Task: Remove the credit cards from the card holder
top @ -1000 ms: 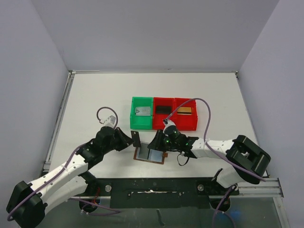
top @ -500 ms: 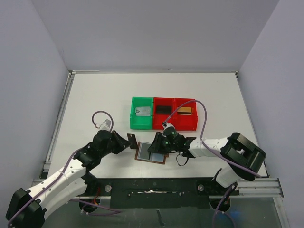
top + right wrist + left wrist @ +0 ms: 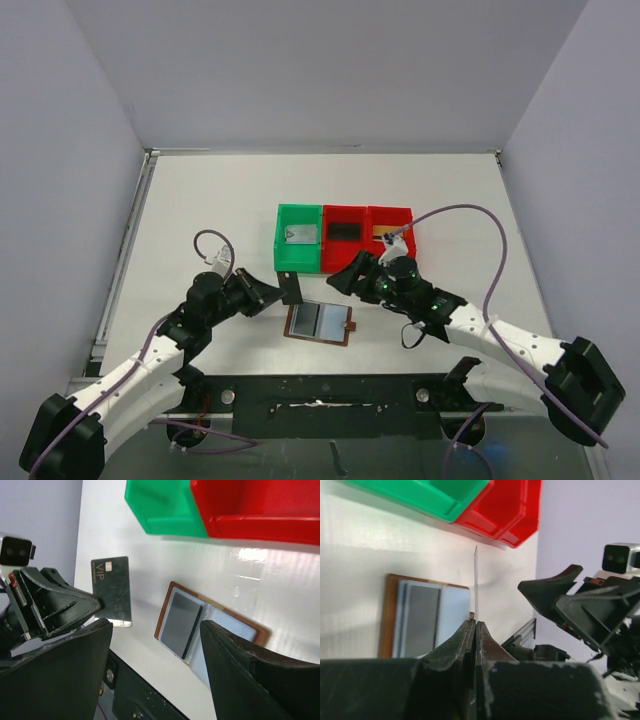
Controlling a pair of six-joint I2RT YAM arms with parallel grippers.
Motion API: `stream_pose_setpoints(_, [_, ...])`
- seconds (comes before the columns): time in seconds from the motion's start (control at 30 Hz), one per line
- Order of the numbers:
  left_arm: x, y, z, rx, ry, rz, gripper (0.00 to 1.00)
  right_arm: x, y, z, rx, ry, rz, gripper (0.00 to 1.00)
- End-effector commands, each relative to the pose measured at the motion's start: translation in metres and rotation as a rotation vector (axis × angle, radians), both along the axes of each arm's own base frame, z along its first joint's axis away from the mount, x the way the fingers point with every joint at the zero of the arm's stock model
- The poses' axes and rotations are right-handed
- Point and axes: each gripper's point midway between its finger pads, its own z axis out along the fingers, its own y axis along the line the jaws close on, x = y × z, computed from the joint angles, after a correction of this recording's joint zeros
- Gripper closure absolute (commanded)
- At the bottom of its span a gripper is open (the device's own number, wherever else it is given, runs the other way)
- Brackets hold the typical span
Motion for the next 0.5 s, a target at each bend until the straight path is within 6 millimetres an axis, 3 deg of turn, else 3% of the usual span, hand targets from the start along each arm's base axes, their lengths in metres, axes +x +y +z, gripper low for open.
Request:
stream_pose_setpoints(0.0, [-0.001, -0.018, 0.050, -0.151, -0.169, -0.096, 1.00, 0.013, -0.035, 0.025, 0.043, -0.113, -0.118, 0.28])
stream_pose_setpoints(0.13, [-0.002, -0.027, 0.063, -0.191, -0.221, -0.152, 1.00, 0.020, -0.067, 0.036, 0.025, -0.240, -0.225, 0.25])
stream_pose_setpoints(0.3, [-0.008, -0.044, 0.074, -0.188, -0.268, -0.282, 1.00, 0.019, -0.107, 0.015, -0.089, -0.174, -0.365, 0.22])
stream_pose_setpoints(0.4, [-0.012, -0.054, 0.081, -0.176, -0.299, -0.345, 1.00, 0.012, -0.110, 0.006, -0.060, -0.109, -0.362, 0.15])
stream_pose_setpoints(0.47, [-0.015, -0.059, 0.084, -0.176, -0.311, -0.372, 1.00, 0.009, -0.099, 0.016, 0.036, -0.145, -0.306, 0.15])
